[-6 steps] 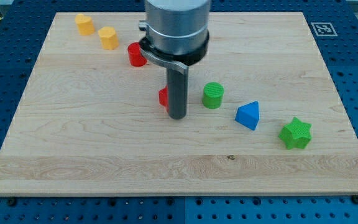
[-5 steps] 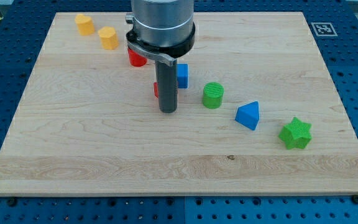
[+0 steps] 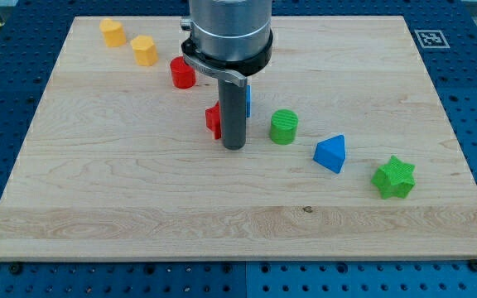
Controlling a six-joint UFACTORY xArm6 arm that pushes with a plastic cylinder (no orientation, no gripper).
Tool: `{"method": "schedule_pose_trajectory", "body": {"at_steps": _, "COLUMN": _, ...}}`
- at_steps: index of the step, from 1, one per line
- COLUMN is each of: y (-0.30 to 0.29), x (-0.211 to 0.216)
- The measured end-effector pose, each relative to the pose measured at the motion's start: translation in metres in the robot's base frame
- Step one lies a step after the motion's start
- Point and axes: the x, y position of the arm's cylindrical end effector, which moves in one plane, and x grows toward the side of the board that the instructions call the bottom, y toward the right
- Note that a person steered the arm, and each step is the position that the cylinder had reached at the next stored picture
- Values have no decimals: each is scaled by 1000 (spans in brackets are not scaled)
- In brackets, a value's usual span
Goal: Move your arm towards the blue triangle
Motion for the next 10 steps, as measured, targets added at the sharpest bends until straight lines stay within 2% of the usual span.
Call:
{"method": "schedule_pose_trajectory", "body": {"at_steps": 4, "y": 9, "x": 1}}
{"method": "schedule_pose_trajectory", "body": {"at_steps": 7, "y": 72, "x": 32}}
{"method": "schedule_pose_trajectory", "body": {"at_steps": 10, "y": 88, "x": 7}}
